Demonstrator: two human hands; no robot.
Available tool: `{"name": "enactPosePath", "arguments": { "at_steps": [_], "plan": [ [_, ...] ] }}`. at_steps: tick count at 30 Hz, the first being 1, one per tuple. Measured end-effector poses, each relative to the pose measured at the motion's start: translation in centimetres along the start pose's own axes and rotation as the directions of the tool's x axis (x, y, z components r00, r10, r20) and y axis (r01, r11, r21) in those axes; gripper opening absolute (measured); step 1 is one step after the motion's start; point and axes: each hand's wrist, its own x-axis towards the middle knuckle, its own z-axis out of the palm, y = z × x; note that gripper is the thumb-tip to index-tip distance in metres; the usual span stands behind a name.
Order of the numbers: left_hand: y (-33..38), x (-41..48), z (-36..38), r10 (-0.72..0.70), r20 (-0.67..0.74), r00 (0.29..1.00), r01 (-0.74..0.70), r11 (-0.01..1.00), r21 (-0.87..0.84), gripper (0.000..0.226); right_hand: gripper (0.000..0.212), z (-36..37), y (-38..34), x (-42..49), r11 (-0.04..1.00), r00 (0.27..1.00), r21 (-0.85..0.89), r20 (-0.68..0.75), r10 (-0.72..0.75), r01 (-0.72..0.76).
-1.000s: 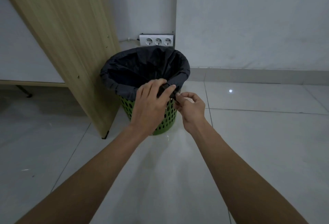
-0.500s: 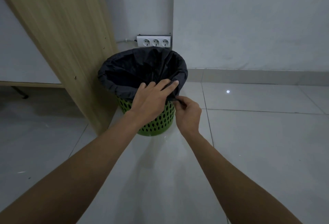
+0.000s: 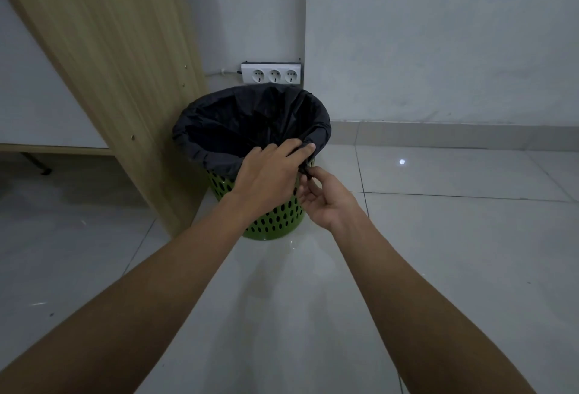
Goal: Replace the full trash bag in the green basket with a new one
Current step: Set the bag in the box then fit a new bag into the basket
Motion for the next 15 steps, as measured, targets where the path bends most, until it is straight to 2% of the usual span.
{"name": "enactPosePath", "arguments": {
  "at_steps": [6,12,15],
  "plan": [
    [-0.6,0.4,1.0,-0.001,-0.052,0.999,0.000,1.000,-0.028,0.045,0.012,0.4,0.2,-0.3,0.998,1.000,0.063,-0.002,0.012,-0.012],
    [-0.5,0.9,1.2,0.023,-0.074,0.997,-0.026,0.999,-0.036,0.039,0.008,-0.3,0.6,-0.4,0.997,1.000,0.073,0.018,-0.015,0.013],
    [-0.3,0.3,0.5,0.060,-0.052,0.997,-0.059,0.998,0.026,0.055,0.010,-0.1,0.4,-0.2,0.998,1.000,0.058,0.018,0.002,-0.003]
  ]
}}
